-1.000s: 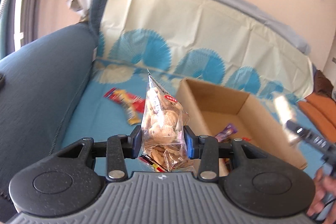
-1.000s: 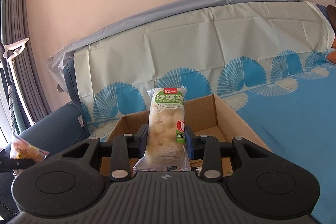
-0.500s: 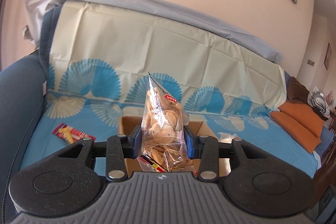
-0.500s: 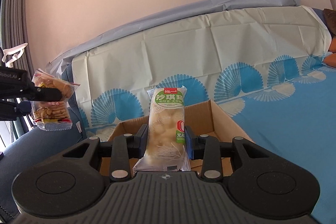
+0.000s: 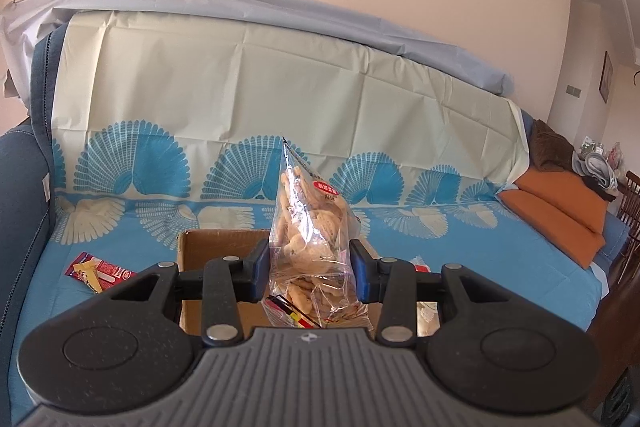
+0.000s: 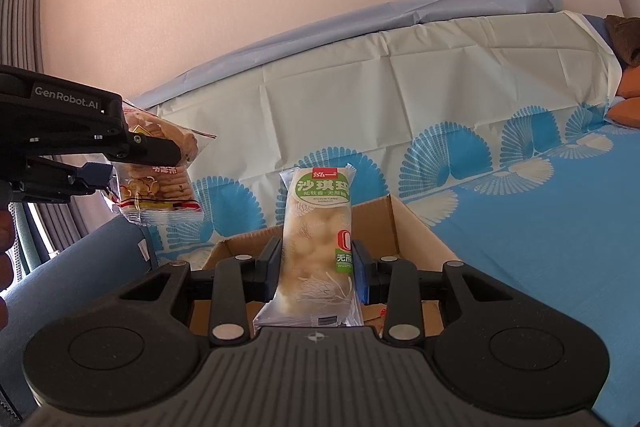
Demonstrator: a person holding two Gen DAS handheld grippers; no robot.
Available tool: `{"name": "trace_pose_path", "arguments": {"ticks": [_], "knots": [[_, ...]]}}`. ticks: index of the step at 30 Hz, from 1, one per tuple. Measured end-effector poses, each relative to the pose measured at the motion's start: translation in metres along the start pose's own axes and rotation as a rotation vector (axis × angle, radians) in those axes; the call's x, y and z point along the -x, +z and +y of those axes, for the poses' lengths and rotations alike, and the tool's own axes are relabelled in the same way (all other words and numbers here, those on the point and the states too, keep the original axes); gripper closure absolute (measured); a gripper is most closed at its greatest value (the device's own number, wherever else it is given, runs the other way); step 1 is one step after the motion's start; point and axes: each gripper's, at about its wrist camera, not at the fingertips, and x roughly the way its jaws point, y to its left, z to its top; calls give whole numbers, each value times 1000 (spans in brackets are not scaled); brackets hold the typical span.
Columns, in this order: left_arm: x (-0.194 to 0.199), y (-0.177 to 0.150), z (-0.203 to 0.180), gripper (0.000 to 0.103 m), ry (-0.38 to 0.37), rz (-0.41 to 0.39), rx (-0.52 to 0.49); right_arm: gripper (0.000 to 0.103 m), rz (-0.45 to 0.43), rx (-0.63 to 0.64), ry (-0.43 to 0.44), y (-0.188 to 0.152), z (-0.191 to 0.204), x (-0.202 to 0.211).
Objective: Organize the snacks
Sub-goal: 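Carry both snacks over the box and open both tools to drop them, then move both tools back to the red packet and yellow-gold bar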
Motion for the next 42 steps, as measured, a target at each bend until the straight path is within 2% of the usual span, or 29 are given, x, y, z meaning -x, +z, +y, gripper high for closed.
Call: {"name": "trace_pose_path", "arguments": {"ticks": [1, 3, 4, 5, 6, 10, 14, 17, 20, 24, 25, 27, 28, 29, 31, 34, 35, 36, 38, 39, 42], "knots": [[0, 1, 0, 57, -2, 3, 2, 66, 4, -2, 1, 0, 0, 0], [2, 2, 0, 47, -20, -8, 9, 60, 16, -1, -6, -2, 2, -1], [5, 2, -1, 33, -36, -20, 8, 53, 20, 4, -21, -2, 3, -2], [8, 2, -2, 25, -46, -34, 2, 32, 17, 7, -40, -2, 4, -1], [12, 1, -3, 23, -52, -50, -8, 18, 8, 6, -51, -2, 4, 0], [21, -8, -3, 23, -59, -79, -33, 16, 11, -14, -46, -2, 1, 0], [35, -29, 10, 23, 4, -141, -54, 12, 18, -15, -45, -4, 1, -1], [39, -43, 33, 22, 14, -113, -6, 12, 22, -6, -39, -4, 3, -2], [40, -55, 60, 22, 81, -81, 52, 11, 30, 5, -33, -5, 7, -5], [47, -68, 96, 22, 116, -90, 126, 10, 42, 22, -31, -6, 11, -10], [48, -70, 103, 23, 122, -85, 126, 10, 46, 23, -30, -7, 11, -11], [47, -75, 116, 38, 142, -64, 130, 10, 53, 20, -26, -7, 11, -14], [44, -77, 123, 53, 149, -45, 136, 10, 56, 16, -24, -7, 10, -15], [41, -79, 129, 73, 165, -28, 139, 10, 58, 11, -22, -7, 10, -16], [33, -83, 142, 95, 221, 3, 142, 10, 62, -1, -16, -7, 7, -18], [18, -88, 163, 96, 259, 38, 184, 10, 67, -22, -3, -7, 5, -22], [10, -88, 169, 96, 275, 53, 192, 14, 70, -27, 4, -7, 4, -24], [2, -88, 174, 96, 287, 66, 199, 23, 76, -30, 14, -8, 4, -26], [-17, -86, 185, 95, 303, 86, 216, 34, 101, -38, 33, -11, 3, -34], [-28, -84, 191, 95, 311, 95, 226, 36, 113, -42, 36, -12, 3, -37], [-71, -77, 206, 82, 335, 131, 251, 36, 122, -46, 50, -13, 3, -43]]}}
